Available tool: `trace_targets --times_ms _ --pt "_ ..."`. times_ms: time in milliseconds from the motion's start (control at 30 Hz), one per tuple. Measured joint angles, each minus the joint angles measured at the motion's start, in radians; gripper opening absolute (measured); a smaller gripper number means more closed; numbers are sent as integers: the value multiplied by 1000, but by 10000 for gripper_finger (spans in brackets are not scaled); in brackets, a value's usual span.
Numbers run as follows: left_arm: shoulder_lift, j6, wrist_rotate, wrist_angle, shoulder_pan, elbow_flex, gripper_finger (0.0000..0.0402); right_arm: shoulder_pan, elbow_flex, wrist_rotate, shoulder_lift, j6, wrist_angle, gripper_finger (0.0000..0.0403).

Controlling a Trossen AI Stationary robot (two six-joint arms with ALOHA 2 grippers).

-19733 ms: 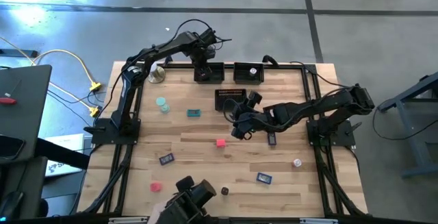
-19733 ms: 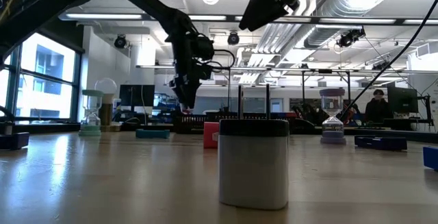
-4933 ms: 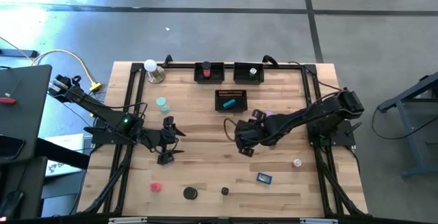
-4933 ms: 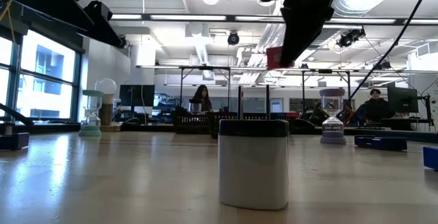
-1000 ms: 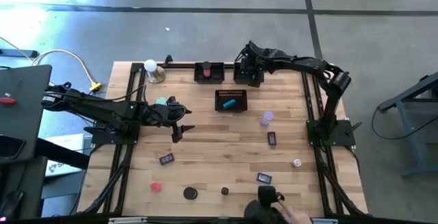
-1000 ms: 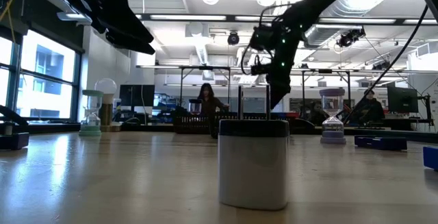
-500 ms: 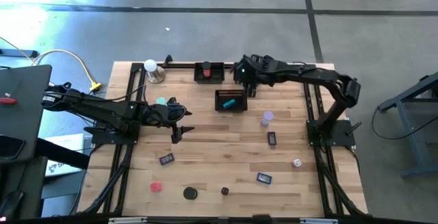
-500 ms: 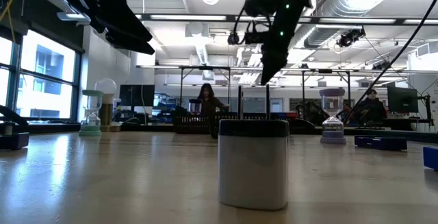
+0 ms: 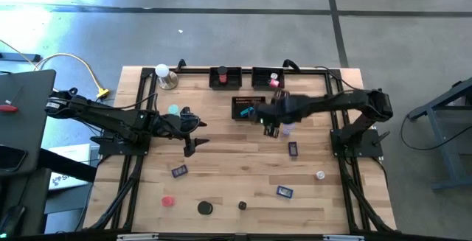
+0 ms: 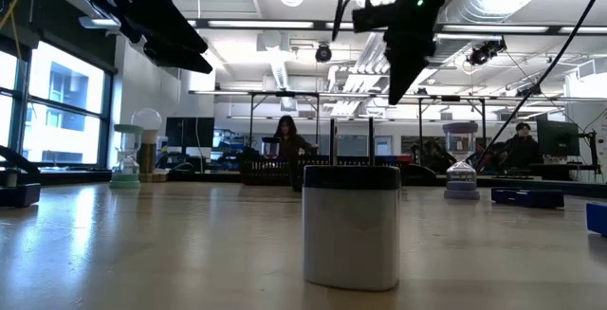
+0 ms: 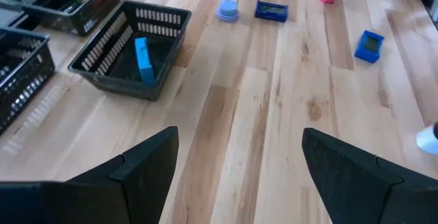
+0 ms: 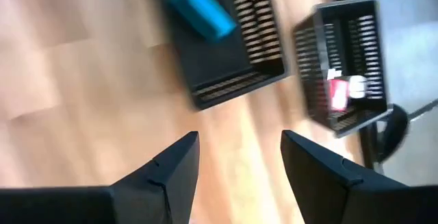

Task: Pick & Place Office items
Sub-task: Put the bottom right blue digital timer into the bottom black bin

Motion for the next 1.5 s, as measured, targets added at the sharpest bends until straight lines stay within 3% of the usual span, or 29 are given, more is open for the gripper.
trace_targets --times_ms 500,867,1033,1200,1500 --pt "0 -11 0 0 -98 0 303 383 0 -17 0 424 61 200" --pt "0 -33 0 0 -172 0 303 534 0 -47 0 729 71 334" --pt "0 -33 0 0 -205 0 303 604 0 -81 0 816 121 371" --pt "0 -33 0 1 -230 0 303 665 0 -125 0 930 206 382" --pt "0 -33 0 1 -264 0 303 713 0 -239 53 1150 166 372"
